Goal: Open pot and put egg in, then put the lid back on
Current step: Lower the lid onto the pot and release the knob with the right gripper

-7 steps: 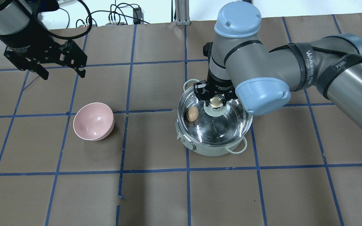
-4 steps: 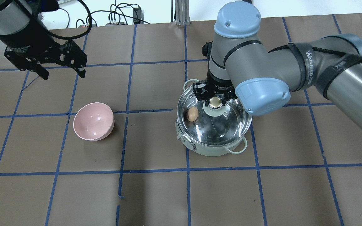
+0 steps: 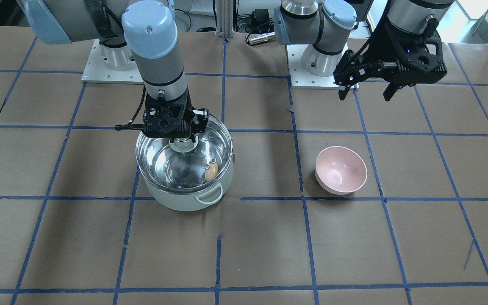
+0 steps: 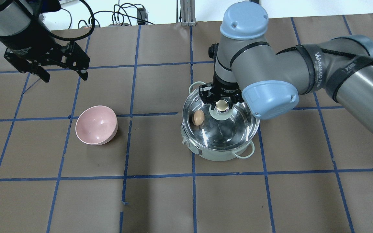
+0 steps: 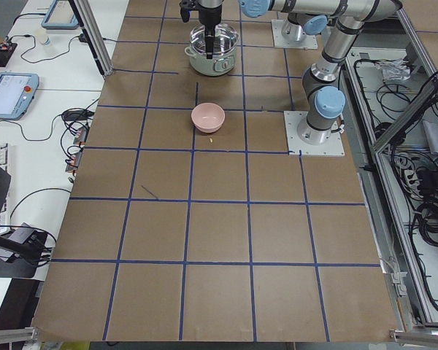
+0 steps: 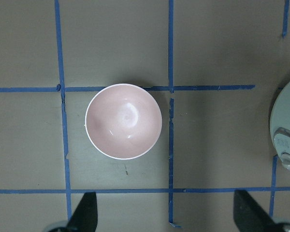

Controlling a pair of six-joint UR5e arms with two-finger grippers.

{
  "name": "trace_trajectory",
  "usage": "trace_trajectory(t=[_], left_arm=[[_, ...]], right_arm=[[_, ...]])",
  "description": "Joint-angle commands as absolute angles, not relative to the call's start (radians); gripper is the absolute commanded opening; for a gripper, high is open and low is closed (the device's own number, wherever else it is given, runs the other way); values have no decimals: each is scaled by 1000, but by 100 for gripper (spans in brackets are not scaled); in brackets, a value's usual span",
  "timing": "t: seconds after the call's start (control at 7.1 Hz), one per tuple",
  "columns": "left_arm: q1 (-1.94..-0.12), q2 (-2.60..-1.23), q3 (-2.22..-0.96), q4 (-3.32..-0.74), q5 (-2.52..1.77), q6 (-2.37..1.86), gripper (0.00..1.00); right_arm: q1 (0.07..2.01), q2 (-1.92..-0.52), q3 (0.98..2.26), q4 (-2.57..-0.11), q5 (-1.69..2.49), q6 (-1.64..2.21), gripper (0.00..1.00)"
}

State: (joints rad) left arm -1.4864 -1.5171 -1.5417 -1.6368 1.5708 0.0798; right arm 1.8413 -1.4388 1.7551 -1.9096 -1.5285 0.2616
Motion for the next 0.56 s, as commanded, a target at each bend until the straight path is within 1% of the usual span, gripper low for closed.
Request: trace_trajectory(t=[0.0, 0.14, 0.28, 0.42], left_arm=[[-1486, -1517, -1542, -1637, 1571, 80, 100], [-1486, -1517, -1542, -1637, 1571, 80, 100], [-1486, -1517, -1542, -1637, 1571, 80, 100], [-1486, -1517, -1543, -1637, 1571, 80, 100]], right_arm=[[1842, -1439, 1755, -1910, -1528, 262, 55], [1842, -1439, 1756, -1910, -1528, 262, 55], [1842, -1439, 1756, -1910, -1528, 264, 63], [1842, -1439, 1756, -1910, -1528, 267, 67]])
